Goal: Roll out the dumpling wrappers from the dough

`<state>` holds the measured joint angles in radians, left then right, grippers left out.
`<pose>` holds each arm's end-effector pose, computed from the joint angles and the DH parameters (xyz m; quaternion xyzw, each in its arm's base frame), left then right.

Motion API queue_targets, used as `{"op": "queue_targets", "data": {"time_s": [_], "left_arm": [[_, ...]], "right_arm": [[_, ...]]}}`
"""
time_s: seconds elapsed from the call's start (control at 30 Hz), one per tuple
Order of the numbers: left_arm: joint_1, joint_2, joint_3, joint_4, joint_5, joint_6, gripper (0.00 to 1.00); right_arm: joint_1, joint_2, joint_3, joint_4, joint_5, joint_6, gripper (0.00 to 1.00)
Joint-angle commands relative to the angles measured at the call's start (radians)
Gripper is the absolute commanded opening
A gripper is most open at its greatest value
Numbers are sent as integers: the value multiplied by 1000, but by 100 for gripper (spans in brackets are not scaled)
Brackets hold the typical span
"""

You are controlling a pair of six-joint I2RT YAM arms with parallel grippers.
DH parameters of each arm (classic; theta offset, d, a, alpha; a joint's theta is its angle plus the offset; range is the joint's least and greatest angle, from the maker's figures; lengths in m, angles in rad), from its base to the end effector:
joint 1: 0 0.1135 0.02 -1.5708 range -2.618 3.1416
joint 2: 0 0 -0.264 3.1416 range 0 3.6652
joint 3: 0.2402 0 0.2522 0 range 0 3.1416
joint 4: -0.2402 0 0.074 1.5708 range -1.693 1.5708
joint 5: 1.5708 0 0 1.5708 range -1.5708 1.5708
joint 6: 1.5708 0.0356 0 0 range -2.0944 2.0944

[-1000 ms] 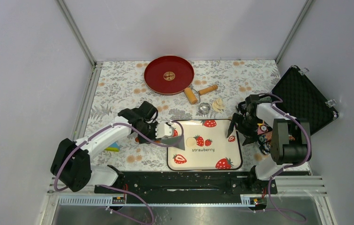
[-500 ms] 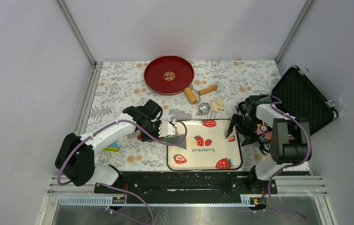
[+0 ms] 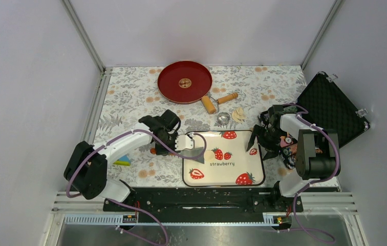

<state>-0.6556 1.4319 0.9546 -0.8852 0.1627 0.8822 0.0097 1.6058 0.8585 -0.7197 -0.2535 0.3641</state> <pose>0.1956 -0.1577 0.2089 0.6954 0.7065 -0.0686 0.1121 0.2608 0.0115 0.1470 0.1682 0.9763 0.1336 0.0271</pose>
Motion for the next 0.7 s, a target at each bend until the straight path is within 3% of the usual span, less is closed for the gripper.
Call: {"op": "queue_targets", "data": {"time_s": [0.0,0.67], "left_arm": [[-14,7,51,8,6,-1,0],[-35,53,83,8,10,-50,0]], "right_arm": [[-3,0,-19,25,-24,5,93],[9,-14,-27,28,-56,7,91]]}}
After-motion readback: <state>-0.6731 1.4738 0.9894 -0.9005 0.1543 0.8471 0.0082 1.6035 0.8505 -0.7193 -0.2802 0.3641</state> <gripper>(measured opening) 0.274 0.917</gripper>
